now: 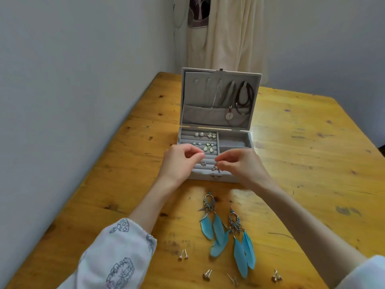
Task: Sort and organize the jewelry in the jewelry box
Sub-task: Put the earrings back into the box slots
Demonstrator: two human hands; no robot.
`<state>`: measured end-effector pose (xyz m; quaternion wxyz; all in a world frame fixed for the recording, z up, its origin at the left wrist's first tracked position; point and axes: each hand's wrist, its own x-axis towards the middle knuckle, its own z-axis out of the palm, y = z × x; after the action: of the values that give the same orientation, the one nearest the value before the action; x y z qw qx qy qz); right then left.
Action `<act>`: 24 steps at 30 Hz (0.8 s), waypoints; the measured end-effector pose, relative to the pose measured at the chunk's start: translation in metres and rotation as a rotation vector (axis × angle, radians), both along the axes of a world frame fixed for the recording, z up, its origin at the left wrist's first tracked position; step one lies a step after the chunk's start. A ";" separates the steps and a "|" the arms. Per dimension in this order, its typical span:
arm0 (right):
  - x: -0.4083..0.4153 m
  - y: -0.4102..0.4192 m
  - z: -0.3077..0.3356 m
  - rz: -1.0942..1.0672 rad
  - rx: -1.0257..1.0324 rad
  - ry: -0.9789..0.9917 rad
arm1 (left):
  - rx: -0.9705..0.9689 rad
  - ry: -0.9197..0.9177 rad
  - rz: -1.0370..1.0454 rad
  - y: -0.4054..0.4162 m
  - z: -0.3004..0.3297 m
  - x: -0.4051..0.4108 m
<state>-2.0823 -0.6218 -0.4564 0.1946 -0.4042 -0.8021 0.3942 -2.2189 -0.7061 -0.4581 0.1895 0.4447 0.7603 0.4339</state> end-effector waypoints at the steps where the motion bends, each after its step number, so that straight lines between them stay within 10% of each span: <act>1: -0.002 0.005 -0.001 0.010 -0.006 -0.019 | -0.035 0.015 -0.008 0.009 -0.002 -0.002; 24: -0.034 0.040 -0.002 0.186 0.127 -0.291 | -0.336 0.239 0.159 0.045 -0.022 0.004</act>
<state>-2.1160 -0.5817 -0.4587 0.0645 -0.3679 -0.8790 0.2965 -2.2152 -0.6611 -0.4798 0.1345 0.3940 0.8715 0.2589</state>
